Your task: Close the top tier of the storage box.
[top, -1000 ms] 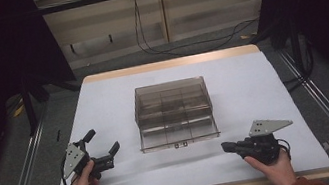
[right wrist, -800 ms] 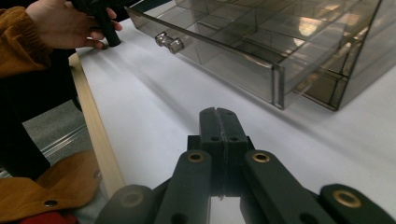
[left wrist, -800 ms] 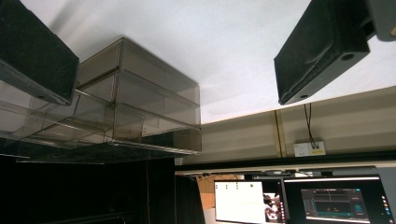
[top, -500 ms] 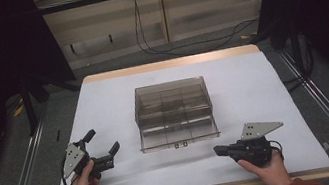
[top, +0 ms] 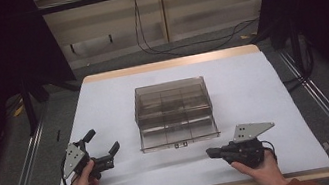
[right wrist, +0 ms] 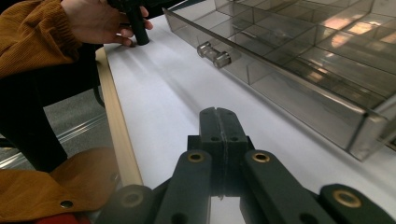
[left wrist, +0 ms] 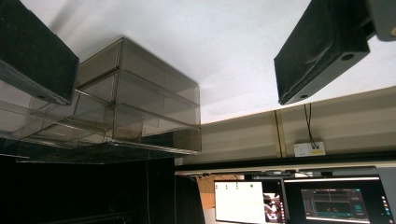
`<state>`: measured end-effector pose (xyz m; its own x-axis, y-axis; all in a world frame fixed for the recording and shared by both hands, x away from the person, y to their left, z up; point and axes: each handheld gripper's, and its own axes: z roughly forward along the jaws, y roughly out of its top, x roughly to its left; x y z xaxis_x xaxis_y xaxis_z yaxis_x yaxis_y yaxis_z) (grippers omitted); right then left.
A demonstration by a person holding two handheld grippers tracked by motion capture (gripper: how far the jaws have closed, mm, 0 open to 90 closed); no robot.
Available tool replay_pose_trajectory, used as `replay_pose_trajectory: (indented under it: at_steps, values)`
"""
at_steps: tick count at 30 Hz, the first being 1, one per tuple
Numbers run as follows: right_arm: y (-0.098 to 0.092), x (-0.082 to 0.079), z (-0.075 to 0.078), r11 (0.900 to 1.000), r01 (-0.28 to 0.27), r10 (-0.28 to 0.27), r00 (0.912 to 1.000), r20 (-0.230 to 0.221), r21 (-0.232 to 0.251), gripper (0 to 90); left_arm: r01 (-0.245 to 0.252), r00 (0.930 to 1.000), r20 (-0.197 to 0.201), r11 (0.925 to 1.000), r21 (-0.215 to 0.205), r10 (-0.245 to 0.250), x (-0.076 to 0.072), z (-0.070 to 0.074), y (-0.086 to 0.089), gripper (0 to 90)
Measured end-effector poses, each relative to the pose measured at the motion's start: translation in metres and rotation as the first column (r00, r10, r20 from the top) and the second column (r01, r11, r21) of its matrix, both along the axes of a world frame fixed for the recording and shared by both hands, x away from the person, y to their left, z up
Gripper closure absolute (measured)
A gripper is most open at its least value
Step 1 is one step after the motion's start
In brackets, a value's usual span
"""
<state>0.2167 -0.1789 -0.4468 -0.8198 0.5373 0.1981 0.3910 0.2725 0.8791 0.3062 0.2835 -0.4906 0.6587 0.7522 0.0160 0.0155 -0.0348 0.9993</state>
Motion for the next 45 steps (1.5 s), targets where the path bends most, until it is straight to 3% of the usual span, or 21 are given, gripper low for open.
replay_pose_trajectory:
  at_steps: [12,24,45]
  values:
    - [0.018,0.003,0.0,0.999,-0.047,0.047,0.9988,0.011,-0.021,90.0,0.001,1.0,0.002,1.0,0.001,-0.001,0.0,0.0,0.0,0.0]
    - [0.042,0.019,-0.005,0.996,-0.069,0.07,0.9975,0.013,-0.062,90.0,0.0,1.0,0.0,1.0,0.0,0.0,0.0,0.0,0.0,0.0]
    - [0.061,0.034,-0.006,0.997,-0.055,0.057,0.9979,0.031,-0.059,90.0,0.0,1.0,0.0,1.0,0.0,0.0,0.0,0.0,0.0,0.0]
